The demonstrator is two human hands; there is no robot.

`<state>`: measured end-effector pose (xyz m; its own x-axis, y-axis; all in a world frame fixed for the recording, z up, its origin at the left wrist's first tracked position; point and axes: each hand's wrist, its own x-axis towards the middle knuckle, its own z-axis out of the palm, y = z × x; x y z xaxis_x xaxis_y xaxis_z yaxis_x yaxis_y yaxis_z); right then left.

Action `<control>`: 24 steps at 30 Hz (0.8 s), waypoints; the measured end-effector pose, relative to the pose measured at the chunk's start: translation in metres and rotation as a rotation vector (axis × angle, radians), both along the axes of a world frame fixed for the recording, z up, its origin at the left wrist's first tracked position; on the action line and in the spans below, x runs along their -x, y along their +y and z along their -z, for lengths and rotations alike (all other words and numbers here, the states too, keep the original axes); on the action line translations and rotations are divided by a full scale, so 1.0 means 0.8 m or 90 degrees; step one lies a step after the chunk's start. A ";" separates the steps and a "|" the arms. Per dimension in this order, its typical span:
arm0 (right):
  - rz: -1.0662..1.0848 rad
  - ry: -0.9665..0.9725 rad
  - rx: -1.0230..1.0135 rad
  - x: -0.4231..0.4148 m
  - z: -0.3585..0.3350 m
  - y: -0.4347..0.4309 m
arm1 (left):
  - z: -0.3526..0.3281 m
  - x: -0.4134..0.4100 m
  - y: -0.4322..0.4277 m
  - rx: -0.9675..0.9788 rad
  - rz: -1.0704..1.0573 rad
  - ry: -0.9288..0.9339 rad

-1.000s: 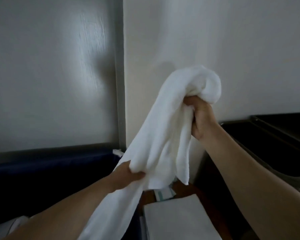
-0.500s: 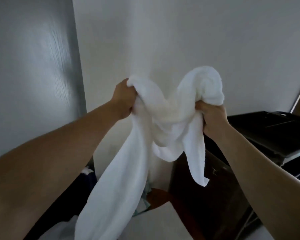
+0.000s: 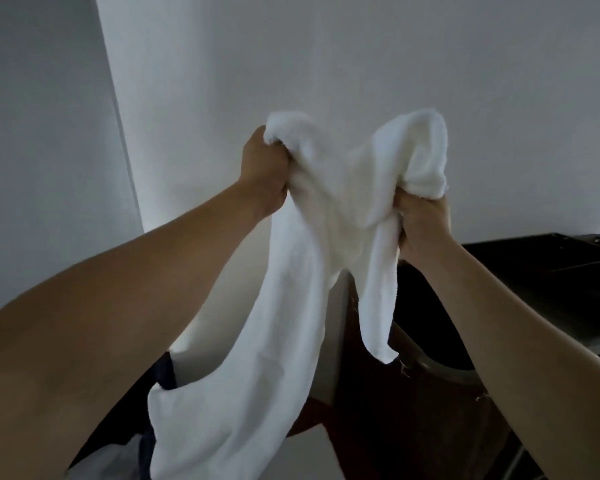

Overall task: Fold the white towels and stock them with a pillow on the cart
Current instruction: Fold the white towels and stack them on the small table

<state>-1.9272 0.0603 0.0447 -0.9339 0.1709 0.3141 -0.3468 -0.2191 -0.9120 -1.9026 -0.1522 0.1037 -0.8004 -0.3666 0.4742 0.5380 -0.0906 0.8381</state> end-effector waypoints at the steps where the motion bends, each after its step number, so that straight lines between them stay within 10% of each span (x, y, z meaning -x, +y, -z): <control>1: 0.000 0.005 0.004 0.003 -0.006 0.007 | -0.011 0.000 0.008 0.005 0.005 0.008; 15: -0.225 -0.041 -0.244 -0.028 0.079 -0.001 | 0.169 -0.054 -0.089 0.289 -0.046 -0.314; 24: -0.158 -0.021 -0.586 -0.036 0.129 -0.085 | 0.287 -0.115 -0.114 0.761 0.393 -0.705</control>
